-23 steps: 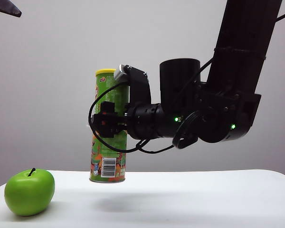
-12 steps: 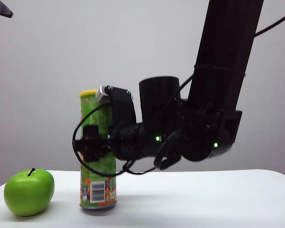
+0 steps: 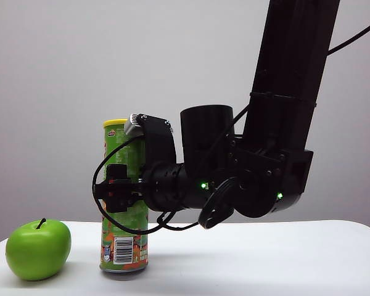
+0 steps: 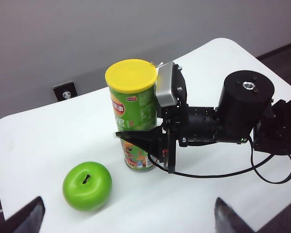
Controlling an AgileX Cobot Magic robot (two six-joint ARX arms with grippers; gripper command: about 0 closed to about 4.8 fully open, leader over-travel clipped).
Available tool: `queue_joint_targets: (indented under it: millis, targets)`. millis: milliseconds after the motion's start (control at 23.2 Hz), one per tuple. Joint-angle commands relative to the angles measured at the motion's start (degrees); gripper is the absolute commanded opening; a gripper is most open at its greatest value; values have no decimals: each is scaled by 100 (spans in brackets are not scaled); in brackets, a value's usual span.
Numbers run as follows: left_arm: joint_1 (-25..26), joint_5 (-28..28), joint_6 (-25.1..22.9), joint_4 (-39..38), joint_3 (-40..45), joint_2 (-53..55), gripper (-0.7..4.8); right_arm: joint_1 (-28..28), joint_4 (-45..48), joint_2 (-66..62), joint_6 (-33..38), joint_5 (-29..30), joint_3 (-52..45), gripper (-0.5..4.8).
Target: Pick up the green bucket of chips from the desk, place it near the apple, and finally stand it up.
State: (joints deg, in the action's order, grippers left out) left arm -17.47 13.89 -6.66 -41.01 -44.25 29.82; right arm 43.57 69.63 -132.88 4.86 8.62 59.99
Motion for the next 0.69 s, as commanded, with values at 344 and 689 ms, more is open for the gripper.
queue_joint_targets:
  millis: [344,689]
  targets:
    - [2,33,-42,190,-11,2,479,17,-85,-15,22,7,-7,479]
    - [2,33,-44,225,-11,2,479,7,-79,140,555,46,-264,479]
